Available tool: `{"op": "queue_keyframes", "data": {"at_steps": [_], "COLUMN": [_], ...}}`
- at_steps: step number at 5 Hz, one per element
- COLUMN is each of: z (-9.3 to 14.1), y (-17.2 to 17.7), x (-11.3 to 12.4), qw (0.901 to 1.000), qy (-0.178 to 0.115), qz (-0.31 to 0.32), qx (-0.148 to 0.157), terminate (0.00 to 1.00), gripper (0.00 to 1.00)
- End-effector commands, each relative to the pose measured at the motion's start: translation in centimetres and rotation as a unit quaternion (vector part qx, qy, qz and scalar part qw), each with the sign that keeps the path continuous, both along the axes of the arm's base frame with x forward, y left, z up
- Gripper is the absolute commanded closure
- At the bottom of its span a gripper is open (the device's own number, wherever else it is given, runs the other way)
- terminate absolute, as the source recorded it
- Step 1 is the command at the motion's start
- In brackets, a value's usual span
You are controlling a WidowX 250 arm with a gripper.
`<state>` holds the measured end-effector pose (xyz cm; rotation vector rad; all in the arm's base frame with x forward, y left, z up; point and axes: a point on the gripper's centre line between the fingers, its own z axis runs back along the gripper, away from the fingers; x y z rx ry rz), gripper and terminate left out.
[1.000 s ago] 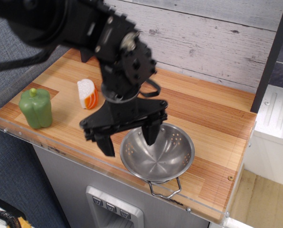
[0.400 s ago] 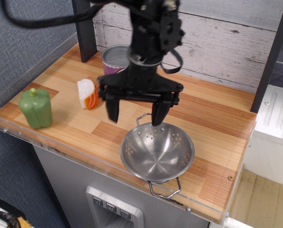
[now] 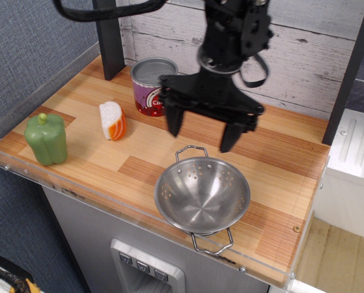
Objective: Move the bowel to the front of the counter
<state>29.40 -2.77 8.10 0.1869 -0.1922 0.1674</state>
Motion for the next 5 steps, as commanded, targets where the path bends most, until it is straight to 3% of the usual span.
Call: {"op": "queue_keyframes", "data": {"at_steps": [1,4,5], "z": [1.4,1.4,1.4], "y": [-4.8,-6.7,-6.7], "x": [1.4,1.5,1.5], "qw": [0.9963,0.9952,0.9952], "qy": [-0.016,-0.011,-0.011], "qz": [-0.082,-0.092,-0.092], "qx": [-0.018,-0.032,-0.032], "terminate": [0.00,0.00,1.00], "gripper": [0.00,0.00,0.00]}}
